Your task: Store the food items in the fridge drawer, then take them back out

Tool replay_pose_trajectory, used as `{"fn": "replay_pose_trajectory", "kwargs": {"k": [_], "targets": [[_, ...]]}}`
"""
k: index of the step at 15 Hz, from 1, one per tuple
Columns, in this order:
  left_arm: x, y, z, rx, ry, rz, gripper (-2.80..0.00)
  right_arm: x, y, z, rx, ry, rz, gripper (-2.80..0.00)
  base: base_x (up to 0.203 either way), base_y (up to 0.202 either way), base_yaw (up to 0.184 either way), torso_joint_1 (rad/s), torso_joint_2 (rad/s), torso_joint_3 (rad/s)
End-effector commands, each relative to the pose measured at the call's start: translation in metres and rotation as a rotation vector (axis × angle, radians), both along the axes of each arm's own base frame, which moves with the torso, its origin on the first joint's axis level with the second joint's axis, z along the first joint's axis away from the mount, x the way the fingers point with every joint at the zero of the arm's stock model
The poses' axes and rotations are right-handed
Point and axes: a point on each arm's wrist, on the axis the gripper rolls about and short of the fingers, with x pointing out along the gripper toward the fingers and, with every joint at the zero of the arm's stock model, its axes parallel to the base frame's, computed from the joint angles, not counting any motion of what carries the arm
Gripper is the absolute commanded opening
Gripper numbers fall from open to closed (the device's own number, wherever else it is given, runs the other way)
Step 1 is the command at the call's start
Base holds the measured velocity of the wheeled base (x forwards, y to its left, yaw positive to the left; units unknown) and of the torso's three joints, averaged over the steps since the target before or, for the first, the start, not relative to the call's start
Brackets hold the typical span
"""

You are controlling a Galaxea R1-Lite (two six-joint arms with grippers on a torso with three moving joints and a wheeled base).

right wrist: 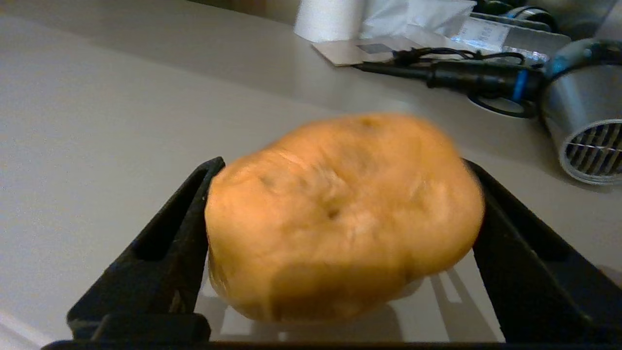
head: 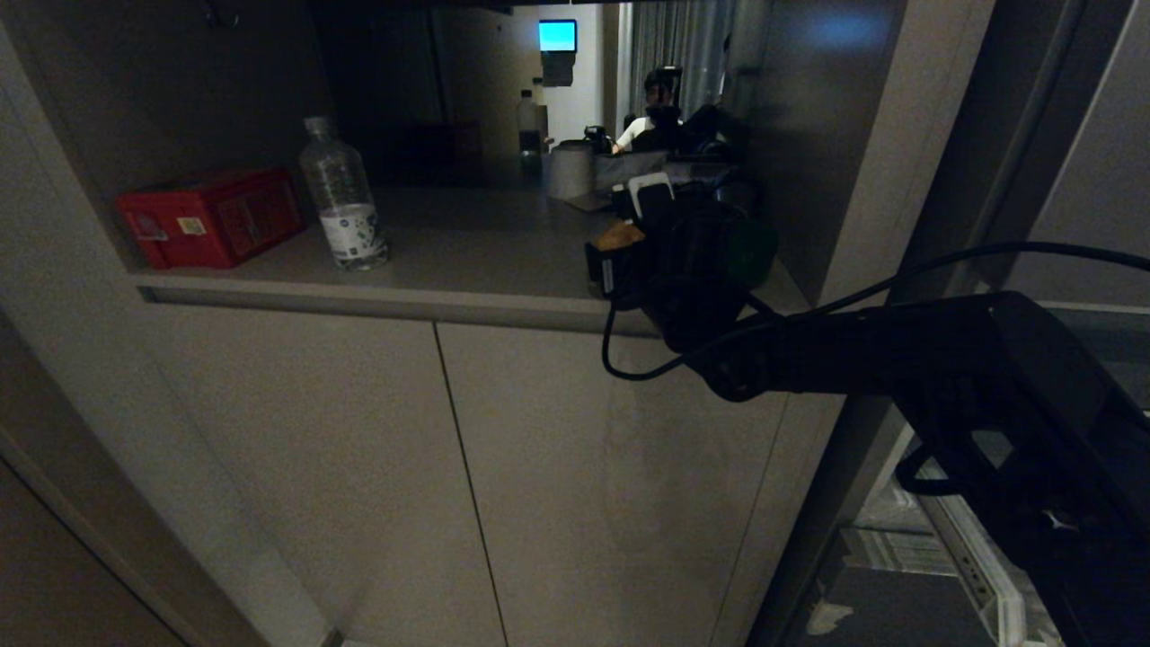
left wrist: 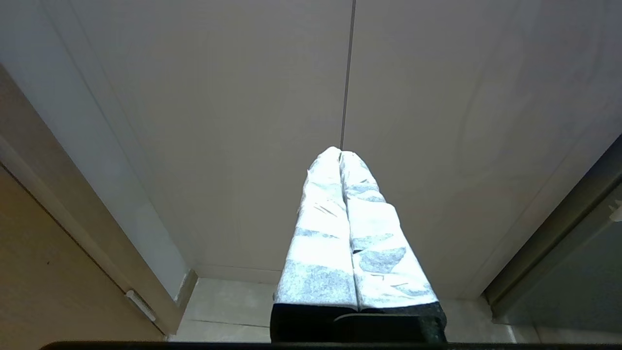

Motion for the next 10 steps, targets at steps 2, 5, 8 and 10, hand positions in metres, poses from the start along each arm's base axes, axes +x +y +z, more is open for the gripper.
{"fn": "replay_pose_trajectory", "kwargs": {"k": [2, 5, 8, 10], "targets": [[0.0, 0.0, -0.0001, -0.001, 0.001, 0.0, -2.8, 0.0001, -0.0001, -0.0001, 0.001, -0.003, -0.003, 0.0, 0.0, 0.0, 0.0, 0.0, 0.0, 0.0], [0.0, 0.0, -0.0001, -0.001, 0.001, 0.0, -2.8, 0.0004, 0.0, -0.0009, 0.0, -0.001, -0.006, 0.0, 0.0, 0.0, 0.0, 0.0, 0.0, 0.0], [0.0, 0.0, -0.0001, -0.001, 0.001, 0.0, -2.8, 0.0005, -0.0008, 0.0, 0.001, -0.003, -0.009, 0.0, 0.0, 0.0, 0.0, 0.0, 0.0, 0.0], [0.0, 0.0, -0.0001, -0.001, 0.001, 0.0, -2.8, -0.0011, -0.0019, 0.0047, 0.006, -0.012, -0.009, 0.0, 0.0, 0.0, 0.0, 0.0, 0.0, 0.0]]}}
